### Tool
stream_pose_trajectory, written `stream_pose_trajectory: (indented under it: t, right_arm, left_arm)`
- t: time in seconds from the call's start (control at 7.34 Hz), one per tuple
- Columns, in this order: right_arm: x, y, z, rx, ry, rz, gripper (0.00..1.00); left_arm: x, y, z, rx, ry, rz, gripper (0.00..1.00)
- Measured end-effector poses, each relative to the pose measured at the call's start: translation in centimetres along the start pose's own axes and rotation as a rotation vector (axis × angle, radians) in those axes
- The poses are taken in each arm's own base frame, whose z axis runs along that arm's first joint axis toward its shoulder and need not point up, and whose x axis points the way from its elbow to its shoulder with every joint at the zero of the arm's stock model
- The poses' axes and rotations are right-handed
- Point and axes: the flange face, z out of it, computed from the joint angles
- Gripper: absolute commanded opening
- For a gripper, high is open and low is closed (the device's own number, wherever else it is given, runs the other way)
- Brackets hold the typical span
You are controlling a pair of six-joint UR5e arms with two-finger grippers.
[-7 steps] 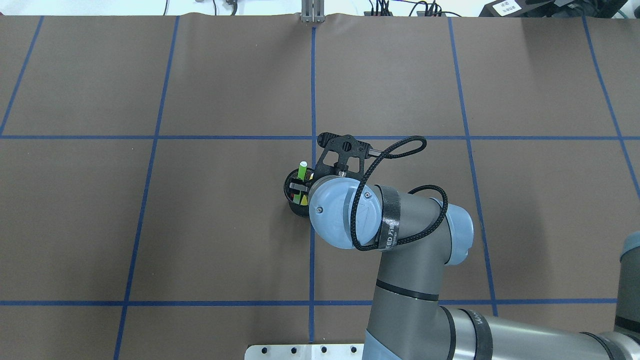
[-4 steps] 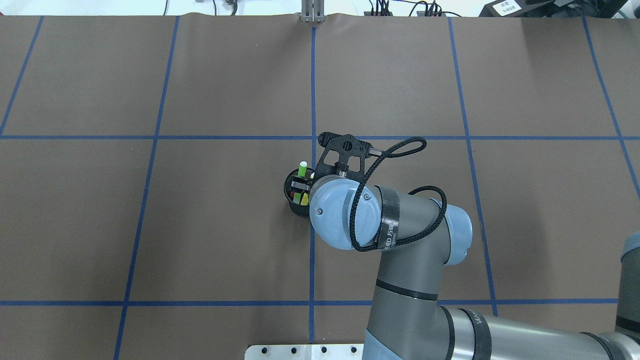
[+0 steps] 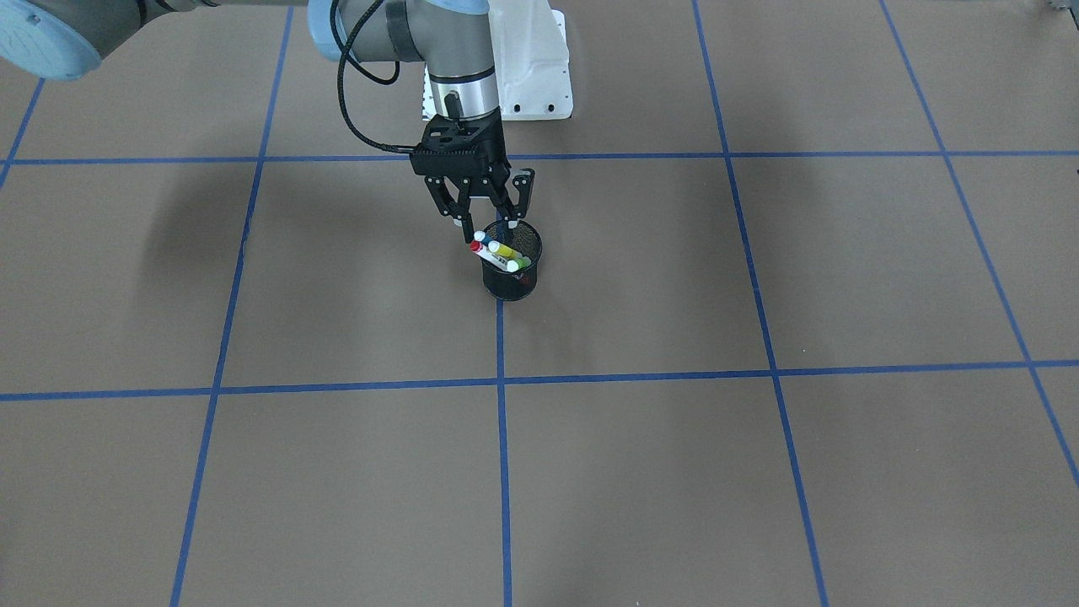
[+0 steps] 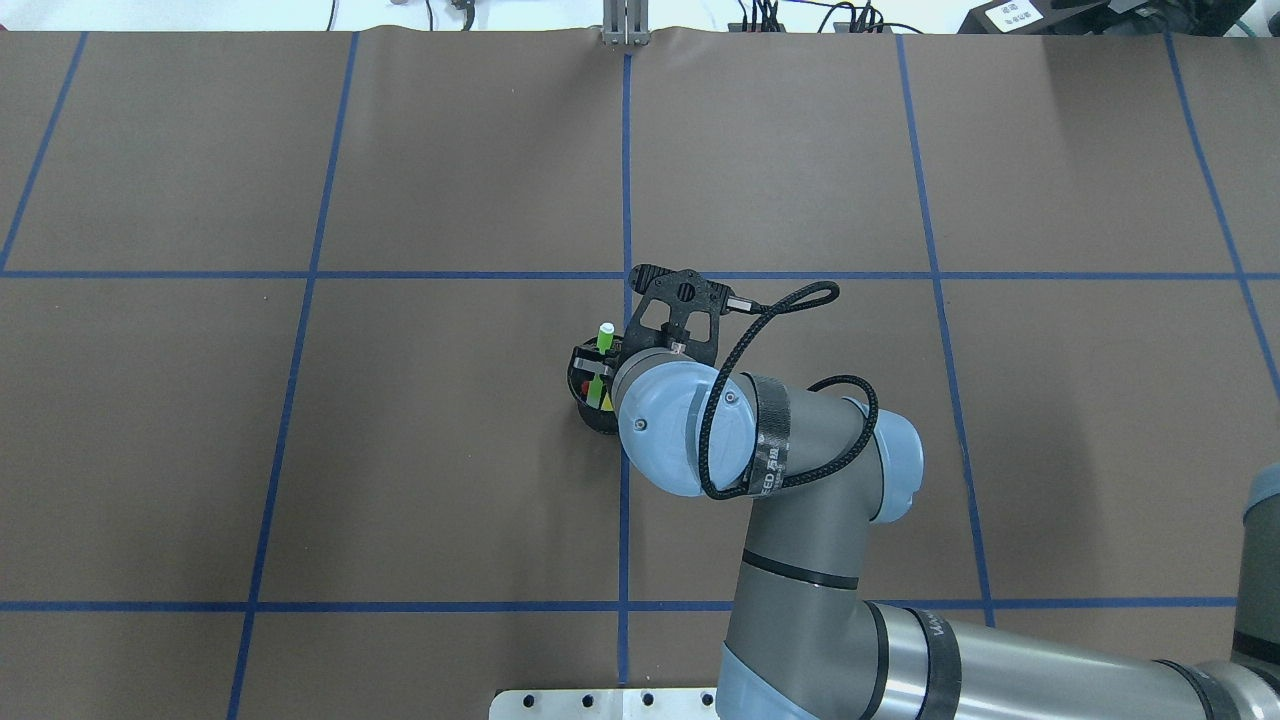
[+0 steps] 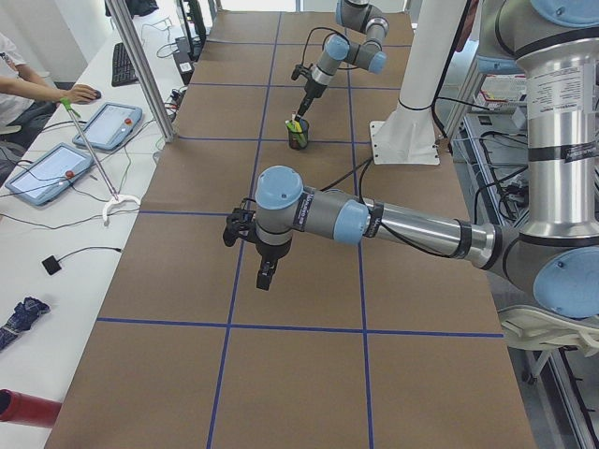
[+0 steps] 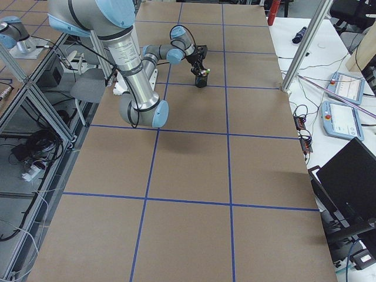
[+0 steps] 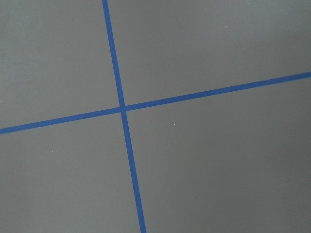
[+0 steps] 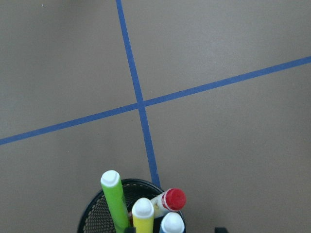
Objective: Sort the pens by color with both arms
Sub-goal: 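Lower the right gripper onto the blue marker in the cup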
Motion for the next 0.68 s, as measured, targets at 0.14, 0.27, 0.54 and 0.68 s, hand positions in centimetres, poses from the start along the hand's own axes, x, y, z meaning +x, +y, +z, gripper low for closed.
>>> stream_pose_trajectory:
  t: [0.14, 0.27, 0.54, 0.68]
  right_arm:
    - [0.5, -0.1, -0.4, -0.001, -0.01, 0.001, 0.55]
    - [1.0, -0.2, -1.0, -0.002, -0.018, 0.003, 0.55]
    - [1.5, -0.3, -1.1, -0.002, -0.018, 0.003, 0.51]
    - [1.6, -0.3, -0.9, 0.0, -0.015, 0.002, 0.51]
  left_arm:
    - [0.0, 0.0, 0.0, 0.0, 0.0, 0.0, 1.0]
    - [0.0, 0.0, 0.0, 0.0, 0.0, 0.0, 1.0]
    - [0.0, 0.0, 0.1, -0.002, 0.001, -0.002, 1.0]
    - [0.0, 0.0, 0.1, -0.002, 0.001, -0.002, 1.0]
